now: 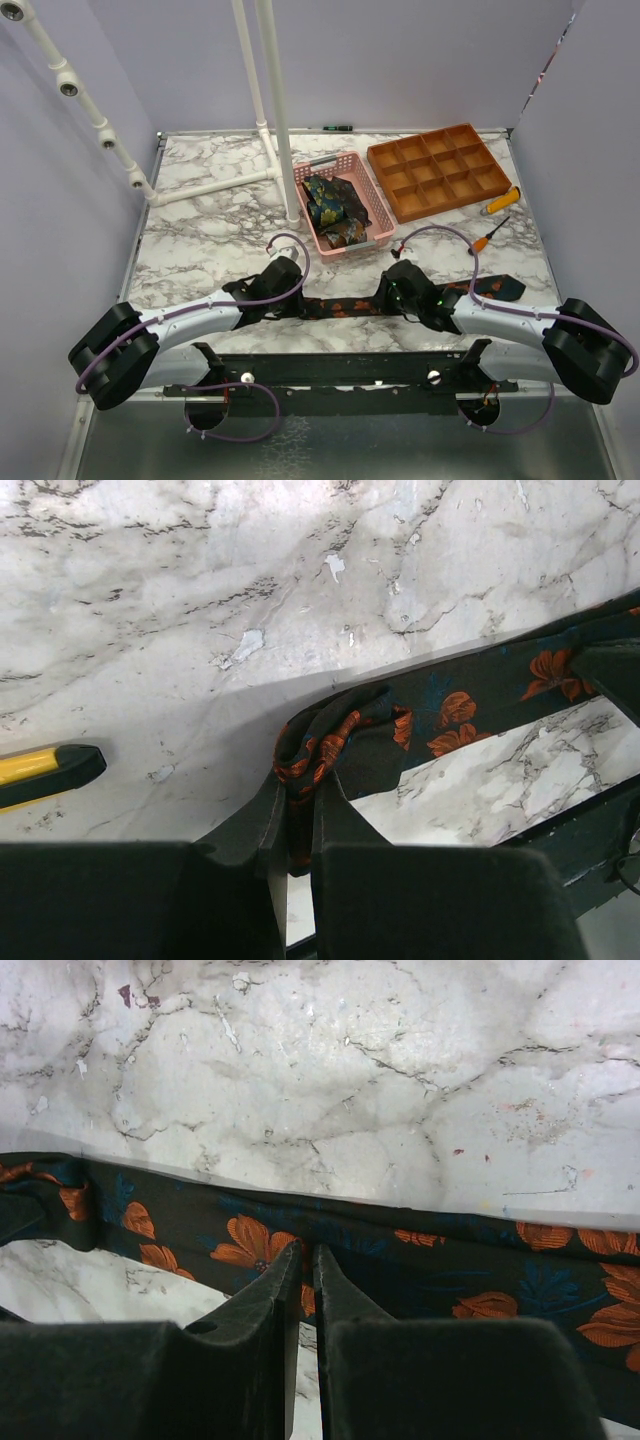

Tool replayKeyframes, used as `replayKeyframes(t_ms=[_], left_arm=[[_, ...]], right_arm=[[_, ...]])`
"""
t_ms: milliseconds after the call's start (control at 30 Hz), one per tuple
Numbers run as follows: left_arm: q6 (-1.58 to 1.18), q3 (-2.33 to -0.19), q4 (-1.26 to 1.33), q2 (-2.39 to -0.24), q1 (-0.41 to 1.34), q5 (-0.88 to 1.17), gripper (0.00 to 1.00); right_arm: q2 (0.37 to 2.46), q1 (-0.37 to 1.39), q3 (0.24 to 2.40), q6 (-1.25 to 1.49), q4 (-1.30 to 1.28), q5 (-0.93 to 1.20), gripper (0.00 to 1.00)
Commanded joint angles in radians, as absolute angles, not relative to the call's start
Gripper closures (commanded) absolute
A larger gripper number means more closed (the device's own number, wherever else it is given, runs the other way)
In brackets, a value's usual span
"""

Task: Roll the ties
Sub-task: Roll the tie at the center of the board.

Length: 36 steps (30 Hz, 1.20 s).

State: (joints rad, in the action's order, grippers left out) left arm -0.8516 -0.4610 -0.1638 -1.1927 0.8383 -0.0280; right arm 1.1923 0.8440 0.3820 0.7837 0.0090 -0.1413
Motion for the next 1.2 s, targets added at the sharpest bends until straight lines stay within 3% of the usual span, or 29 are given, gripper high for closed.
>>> replayKeyframes(t_ms=[0, 267, 567, 1167], left_arm=[[-0.841, -0.485, -0.216, -1.183, 0.837, -0.086, 1.0], [-0.794, -0.58, -0.373, -1.218, 0.837, -0.184, 1.0], [-0.741, -0.747, -0.647, -1.292, 0.837, -0.363, 1.0], [-0.823, -1.003, -1.015, -1.585, 1.046, -0.748, 1.0]], right_arm=[[1.207, 0.843, 0.385, 0.738, -0.085, -0.116, 0.86], [1.181, 0.844, 0.377, 0.756, -0.1, -0.113, 0.85], [1.101, 0.845, 0.416, 0.782, -0.148, -0.128, 0.71], [1.028, 0.844, 0.373, 0.846, -0.16, -0.148, 0.7]])
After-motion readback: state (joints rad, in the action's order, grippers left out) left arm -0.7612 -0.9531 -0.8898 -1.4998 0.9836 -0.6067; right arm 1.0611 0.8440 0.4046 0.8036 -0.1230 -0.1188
